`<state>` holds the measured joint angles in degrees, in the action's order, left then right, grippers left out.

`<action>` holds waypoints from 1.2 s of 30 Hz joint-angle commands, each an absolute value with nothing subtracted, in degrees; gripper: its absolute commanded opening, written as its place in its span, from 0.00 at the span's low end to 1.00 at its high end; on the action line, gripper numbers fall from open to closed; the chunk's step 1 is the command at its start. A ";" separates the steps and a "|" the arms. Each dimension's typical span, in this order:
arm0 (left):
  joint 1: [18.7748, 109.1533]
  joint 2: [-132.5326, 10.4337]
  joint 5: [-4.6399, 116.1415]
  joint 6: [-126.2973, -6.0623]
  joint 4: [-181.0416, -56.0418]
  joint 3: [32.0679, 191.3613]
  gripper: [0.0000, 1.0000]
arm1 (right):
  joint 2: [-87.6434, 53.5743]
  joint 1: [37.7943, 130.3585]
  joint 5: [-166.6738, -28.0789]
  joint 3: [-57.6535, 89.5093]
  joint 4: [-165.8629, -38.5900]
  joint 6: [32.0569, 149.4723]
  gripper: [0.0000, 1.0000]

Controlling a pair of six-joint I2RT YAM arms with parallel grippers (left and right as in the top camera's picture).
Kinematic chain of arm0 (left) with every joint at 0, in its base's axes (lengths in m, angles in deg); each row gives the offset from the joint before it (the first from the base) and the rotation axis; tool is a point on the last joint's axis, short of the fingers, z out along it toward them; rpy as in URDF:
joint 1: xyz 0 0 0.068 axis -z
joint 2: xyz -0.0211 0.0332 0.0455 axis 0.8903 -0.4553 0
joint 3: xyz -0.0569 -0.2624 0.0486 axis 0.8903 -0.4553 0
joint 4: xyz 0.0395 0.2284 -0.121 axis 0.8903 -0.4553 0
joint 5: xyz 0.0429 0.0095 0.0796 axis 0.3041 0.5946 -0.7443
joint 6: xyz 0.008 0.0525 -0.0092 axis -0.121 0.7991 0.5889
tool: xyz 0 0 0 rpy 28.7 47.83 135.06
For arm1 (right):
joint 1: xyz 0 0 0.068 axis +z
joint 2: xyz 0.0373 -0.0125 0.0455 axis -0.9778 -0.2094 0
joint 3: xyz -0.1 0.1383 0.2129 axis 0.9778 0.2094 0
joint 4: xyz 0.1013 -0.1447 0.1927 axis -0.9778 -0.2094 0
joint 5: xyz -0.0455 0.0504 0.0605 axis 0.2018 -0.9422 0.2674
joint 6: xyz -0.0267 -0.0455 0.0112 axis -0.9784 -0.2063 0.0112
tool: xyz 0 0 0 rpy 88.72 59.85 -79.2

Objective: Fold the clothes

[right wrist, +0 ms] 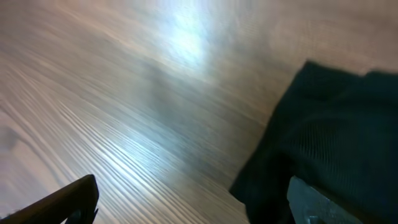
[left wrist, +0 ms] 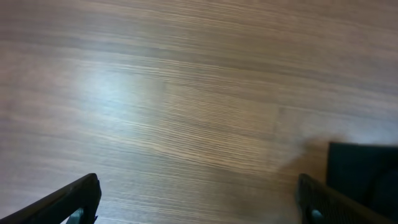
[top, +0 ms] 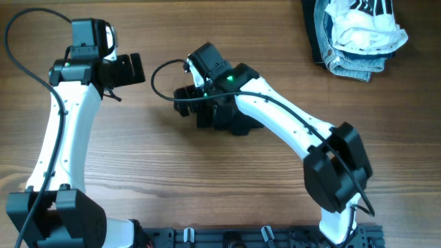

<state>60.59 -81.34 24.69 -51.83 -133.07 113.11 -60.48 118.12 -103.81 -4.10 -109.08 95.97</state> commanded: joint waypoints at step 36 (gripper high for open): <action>49.99 -81.26 22.51 -59.35 -131.78 113.51 1.00 | -59.80 99.98 -103.22 -1.57 -115.99 92.91 0.28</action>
